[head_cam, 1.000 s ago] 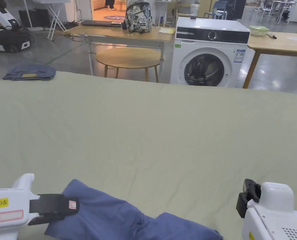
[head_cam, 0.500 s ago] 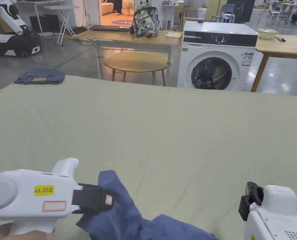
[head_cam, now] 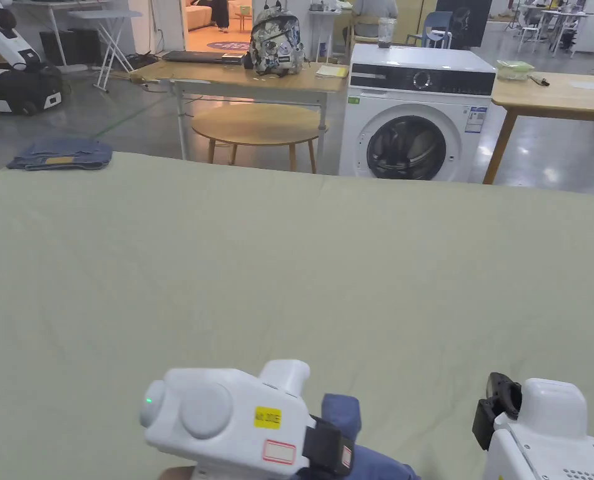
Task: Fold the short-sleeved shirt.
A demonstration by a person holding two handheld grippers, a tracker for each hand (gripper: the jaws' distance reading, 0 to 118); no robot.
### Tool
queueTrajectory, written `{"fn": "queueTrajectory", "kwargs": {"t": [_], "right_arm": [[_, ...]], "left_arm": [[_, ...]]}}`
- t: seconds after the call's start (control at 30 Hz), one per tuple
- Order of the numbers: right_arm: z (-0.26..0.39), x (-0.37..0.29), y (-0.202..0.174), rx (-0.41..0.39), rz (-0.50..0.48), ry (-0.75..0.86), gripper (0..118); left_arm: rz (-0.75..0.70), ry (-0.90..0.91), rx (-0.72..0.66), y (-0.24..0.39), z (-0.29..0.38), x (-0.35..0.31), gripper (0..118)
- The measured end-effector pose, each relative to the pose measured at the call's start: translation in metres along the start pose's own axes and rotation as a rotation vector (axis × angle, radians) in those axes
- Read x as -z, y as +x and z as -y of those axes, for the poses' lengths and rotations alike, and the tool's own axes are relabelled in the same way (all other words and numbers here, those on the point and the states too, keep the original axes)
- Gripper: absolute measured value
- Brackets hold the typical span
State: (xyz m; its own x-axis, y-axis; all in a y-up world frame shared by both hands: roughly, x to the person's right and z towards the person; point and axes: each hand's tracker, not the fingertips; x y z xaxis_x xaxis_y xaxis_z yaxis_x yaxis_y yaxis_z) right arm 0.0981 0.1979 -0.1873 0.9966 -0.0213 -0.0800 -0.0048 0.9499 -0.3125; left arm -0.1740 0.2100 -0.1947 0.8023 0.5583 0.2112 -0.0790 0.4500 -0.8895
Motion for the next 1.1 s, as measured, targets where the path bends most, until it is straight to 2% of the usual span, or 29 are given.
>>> {"fn": "queueTrajectory", "kwargs": {"t": [0.2,0.3,0.37,0.43,0.5,0.67,0.73,0.8,0.87,0.9,1.1], "right_arm": [[0.001,-0.002,0.008,0.002,0.021,-0.011,0],[0.002,-0.004,0.012,0.004,0.029,-0.014,0],[0.002,-0.005,0.014,0.003,0.033,-0.015,0],[0.002,-0.006,0.017,0.002,0.038,-0.015,0],[0.002,-0.006,0.019,0.001,0.041,-0.014,0],[0.004,-0.007,0.022,0.011,0.044,-0.014,0],[0.005,-0.007,0.022,0.018,0.043,-0.009,0],[0.005,-0.008,0.021,0.026,0.04,-0.005,0],[0.005,-0.009,0.021,0.031,0.037,0.003,0],[0.005,-0.009,0.02,0.031,0.036,0.008,0],[0.001,-0.011,0.016,0.027,0.027,0.017,0]], "left_arm": [[-0.089,-0.103,-0.003,0.009,0.008,0.072,8],[-0.116,-0.109,0.013,0.016,0.016,0.078,9],[-0.099,-0.103,0.022,0.016,0.018,0.074,20],[-0.051,-0.089,0.012,0.016,0.017,0.063,44],[-0.028,-0.058,0.006,0.017,0.013,0.044,56],[0.071,0.025,-0.025,0.005,-0.005,0.005,57],[0.065,0.045,-0.022,-0.002,-0.007,0.001,57],[0.048,0.045,-0.034,-0.014,-0.007,0.012,49],[0.061,0.017,-0.074,-0.026,-0.002,0.028,17],[0.096,-0.021,-0.093,-0.032,0.001,0.04,9],[0.298,-0.107,-0.258,-0.048,0.027,0.102,2]]}}
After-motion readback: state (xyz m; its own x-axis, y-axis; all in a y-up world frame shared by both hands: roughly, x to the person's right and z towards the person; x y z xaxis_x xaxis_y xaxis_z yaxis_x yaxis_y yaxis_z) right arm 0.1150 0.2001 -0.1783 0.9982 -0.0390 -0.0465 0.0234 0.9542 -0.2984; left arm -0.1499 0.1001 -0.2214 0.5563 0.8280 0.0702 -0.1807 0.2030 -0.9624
